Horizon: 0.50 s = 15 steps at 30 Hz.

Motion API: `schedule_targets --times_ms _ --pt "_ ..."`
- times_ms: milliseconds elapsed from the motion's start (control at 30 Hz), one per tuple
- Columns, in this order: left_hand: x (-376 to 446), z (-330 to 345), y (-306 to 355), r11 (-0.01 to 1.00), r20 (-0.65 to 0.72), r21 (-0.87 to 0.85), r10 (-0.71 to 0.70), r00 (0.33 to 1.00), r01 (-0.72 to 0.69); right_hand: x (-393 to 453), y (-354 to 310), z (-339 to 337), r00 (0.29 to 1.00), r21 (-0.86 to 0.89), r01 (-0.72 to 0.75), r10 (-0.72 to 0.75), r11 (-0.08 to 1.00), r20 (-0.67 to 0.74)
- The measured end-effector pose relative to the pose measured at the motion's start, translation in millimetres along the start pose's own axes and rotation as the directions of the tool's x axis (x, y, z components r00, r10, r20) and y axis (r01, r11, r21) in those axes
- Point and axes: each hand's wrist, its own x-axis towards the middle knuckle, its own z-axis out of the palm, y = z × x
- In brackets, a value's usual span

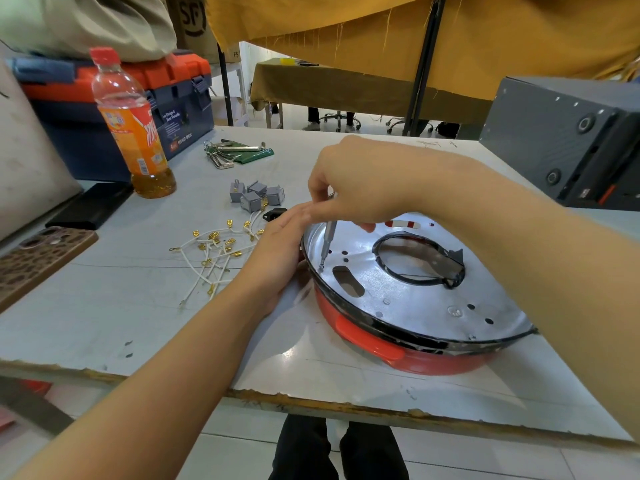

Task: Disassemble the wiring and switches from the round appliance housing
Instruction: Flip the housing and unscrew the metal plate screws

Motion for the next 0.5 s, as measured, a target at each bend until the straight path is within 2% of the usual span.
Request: schedule_targets --times_ms 200,267,400,500 --pt "1.2 -3.3 -2.9 0.997 0.01 0.049 0.057 0.998 -0.058 -3.6 -1.6 1.7 0.998 0.099 0.07 -0.069 0.993 -0.012" --pt "2.2 -2.9 -3.7 0.998 0.02 -0.002 0.055 0.998 -0.055 -6.1 -0.4 1.2 0.996 0.099 0.084 -0.082 0.992 -0.017" --pt "0.8 1.0 -2.6 0.995 0.036 -0.096 0.028 0.999 -0.024 -11.1 2.7 -0.1 0.998 0.089 0.062 -0.061 0.994 -0.013" --pt "-0.1 0.9 -0.7 0.998 0.044 -0.066 0.025 0.999 -0.022 -13.2 3.7 2.1 0.999 0.095 0.016 -0.013 0.995 -0.029"
